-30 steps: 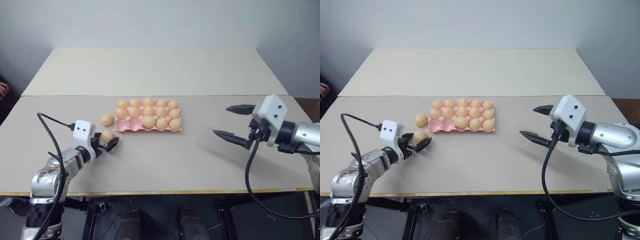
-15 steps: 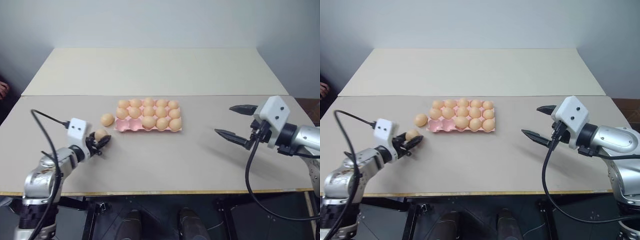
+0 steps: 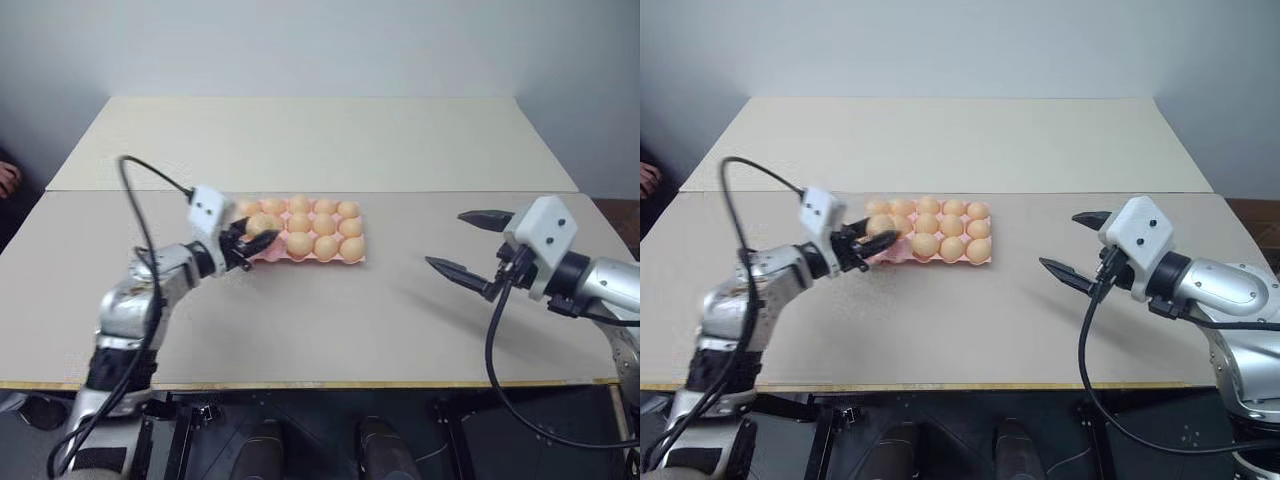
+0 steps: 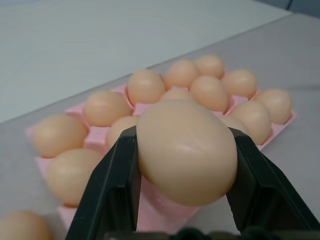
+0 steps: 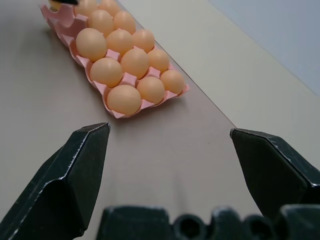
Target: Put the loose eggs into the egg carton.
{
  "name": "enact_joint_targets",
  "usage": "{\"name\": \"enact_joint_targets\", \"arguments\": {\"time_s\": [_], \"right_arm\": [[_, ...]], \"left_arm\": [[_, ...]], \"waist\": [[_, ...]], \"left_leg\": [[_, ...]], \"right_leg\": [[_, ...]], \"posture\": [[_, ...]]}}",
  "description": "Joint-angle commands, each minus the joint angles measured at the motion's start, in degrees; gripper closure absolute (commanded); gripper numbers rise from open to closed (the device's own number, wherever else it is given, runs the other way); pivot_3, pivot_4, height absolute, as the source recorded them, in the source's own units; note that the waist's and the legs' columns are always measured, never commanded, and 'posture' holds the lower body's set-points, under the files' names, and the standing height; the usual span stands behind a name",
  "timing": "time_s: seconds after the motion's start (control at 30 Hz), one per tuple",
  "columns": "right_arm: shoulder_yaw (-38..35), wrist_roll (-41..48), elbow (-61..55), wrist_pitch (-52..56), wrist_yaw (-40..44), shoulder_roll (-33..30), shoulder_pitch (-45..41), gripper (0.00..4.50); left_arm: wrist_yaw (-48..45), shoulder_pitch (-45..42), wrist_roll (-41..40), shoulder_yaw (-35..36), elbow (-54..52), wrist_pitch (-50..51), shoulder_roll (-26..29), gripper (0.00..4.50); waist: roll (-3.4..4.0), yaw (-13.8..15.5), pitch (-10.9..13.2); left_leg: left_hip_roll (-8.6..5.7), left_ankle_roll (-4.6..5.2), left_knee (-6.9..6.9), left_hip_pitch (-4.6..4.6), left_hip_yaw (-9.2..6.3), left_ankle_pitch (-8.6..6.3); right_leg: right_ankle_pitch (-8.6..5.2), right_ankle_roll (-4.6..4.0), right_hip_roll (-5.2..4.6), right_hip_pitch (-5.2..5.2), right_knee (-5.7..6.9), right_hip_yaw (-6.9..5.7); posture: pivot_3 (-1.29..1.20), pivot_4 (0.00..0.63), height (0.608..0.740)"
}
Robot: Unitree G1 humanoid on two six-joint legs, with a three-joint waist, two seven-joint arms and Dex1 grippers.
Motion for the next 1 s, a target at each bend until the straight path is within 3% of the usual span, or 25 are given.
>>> {"name": "enact_joint_targets", "arguments": {"time_s": [0.03, 0.17, 0.33, 0.63, 0.77, 1.0], "right_arm": [[-3.2, 1.0, -2.9, 0.4, -1.5, -0.1, 0.6, 0.0], [-4.3, 1.2, -3.6, 0.8, -2.5, -0.1, 1.8, 0.0], [-4.8, 1.4, -3.4, 0.6, -2.9, 0.0, 2.0, 0.0], [-2.1, 1.0, 2.8, -3.1, 1.7, -0.9, -0.5, 0.0], [-0.5, 2.2, 5.7, -4.8, 5.6, -0.8, -3.0, 0.0], [0.1, 5.0, 7.1, -5.3, 10.4, -0.5, -4.6, 0.0]], "left_arm": [[-2.1, -1.4, 0.8, 0.3, 0.8, -1.8, 0.5, 1.23], [-3.4, -1.0, 0.5, 1.4, 0.3, -2.8, 0.5, 0.02], [-4.1, -1.3, -0.7, 5.6, -0.7, -4.0, 2.4, 0.02], [-17.3, 10.1, -9.4, 21.2, -5.2, -3.6, 17.4, 0.02], [-22.2, 19.2, -12.3, 26.7, -10.0, -3.8, 19.7, 0.02], [-17.9, 27.5, -13.2, 32.6, -14.9, -2.7, 18.4, 0.02]], "waist": [[0.0, -0.2, 0.0], [0.0, 0.1, 0.0], [0.0, 0.0, 0.0], [0.02, -1.0, 0.0], [0.02, -1.0, 0.0], [0.02, -0.8, 0.0]], "left_leg": [[0.02, 0.0, 0.0, -0.05, 0.0, 0.0], [0.0, 0.0, 0.04, -0.09, -0.01, 0.0], [0.02, 0.0, 0.08, -0.06, -0.01, 0.0], [0.04, 0.01, 0.04, -0.03, -0.01, -0.01], [0.06, 0.01, 0.03, -0.01, -0.01, -0.01], [0.07, 0.01, 0.03, -0.01, -0.01, -0.01]], "right_leg": [[0.0, 0.0, 0.01, -0.06, 0.0, 0.0], [0.0, 0.0, -0.01, -0.09, 0.02, 0.0], [0.0, 0.0, 0.02, -0.06, 0.05, 0.0], [0.0, 0.0, 0.01, -0.07, 0.04, 0.0], [0.0, 0.0, 0.02, -0.03, 0.02, 0.0], [0.0, 0.0, 0.0, -0.03, 0.01, -0.01]], "posture": [[0.0, 0.15, 0.74], [0.0, 0.15, 0.74], [0.0, 0.15, 0.74], [0.0, 0.15, 0.74], [0.0, 0.15, 0.74], [0.0, 0.15, 0.74]]}}
